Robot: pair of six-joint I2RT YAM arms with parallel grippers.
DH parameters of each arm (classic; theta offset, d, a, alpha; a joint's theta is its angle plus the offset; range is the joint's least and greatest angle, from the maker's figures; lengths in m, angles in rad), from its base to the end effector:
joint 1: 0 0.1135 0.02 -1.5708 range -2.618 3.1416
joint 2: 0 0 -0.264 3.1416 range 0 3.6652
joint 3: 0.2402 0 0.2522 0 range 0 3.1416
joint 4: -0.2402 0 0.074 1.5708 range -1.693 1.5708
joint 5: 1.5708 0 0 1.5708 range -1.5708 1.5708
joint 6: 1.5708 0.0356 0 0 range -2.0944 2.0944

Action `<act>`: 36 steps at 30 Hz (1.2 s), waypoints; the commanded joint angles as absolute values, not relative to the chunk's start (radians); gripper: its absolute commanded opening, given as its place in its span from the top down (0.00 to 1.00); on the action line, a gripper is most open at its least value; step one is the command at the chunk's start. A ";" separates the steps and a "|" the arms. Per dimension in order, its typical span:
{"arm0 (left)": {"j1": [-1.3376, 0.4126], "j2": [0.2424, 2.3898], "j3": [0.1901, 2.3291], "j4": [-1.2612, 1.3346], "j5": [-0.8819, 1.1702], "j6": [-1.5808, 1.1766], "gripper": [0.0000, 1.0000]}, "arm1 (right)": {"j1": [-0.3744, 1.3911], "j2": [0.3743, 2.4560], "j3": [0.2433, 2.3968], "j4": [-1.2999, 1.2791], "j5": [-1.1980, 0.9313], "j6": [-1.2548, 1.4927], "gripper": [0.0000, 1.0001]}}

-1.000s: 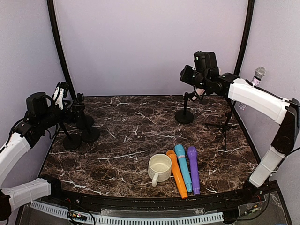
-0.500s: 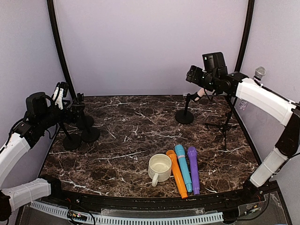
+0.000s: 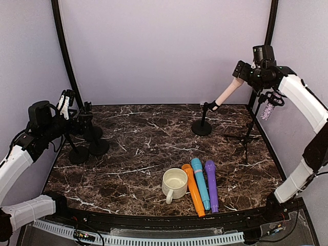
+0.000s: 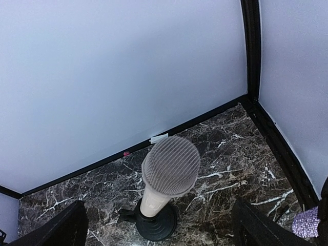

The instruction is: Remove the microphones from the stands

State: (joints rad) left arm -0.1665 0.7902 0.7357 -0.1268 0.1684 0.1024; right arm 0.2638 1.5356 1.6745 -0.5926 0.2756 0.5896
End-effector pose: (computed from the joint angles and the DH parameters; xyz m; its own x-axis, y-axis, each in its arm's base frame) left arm 0.1858 -0.0373 0.3280 -0.1436 0.1263 -0.9815 0.3424 0.9369 0.0705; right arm 0.3330 0.0799 0.4232 -0.3599 0.4570 -0.8134 0.2230 0.8887 0.4006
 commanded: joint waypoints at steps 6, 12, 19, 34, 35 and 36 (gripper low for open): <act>-0.170 0.778 0.724 -0.095 0.175 0.103 0.12 | 0.179 1.695 1.850 -0.654 0.146 0.529 0.01; -0.170 0.782 0.725 -0.093 0.169 0.106 0.12 | 0.173 1.754 1.873 -0.626 0.087 0.517 0.07; -0.170 0.791 0.726 -0.091 0.170 0.107 0.12 | 0.173 1.760 1.842 -0.581 0.051 0.515 0.31; -0.170 0.798 0.725 -0.089 0.168 0.109 0.12 | 0.203 1.656 1.738 -0.471 -0.065 0.585 0.79; -0.170 0.798 0.725 -0.089 0.167 0.109 0.12 | 0.221 1.652 1.739 -0.469 -0.073 0.595 0.80; -0.170 0.798 0.725 -0.090 0.166 0.109 0.12 | 0.238 1.648 1.743 -0.469 -0.075 0.601 0.80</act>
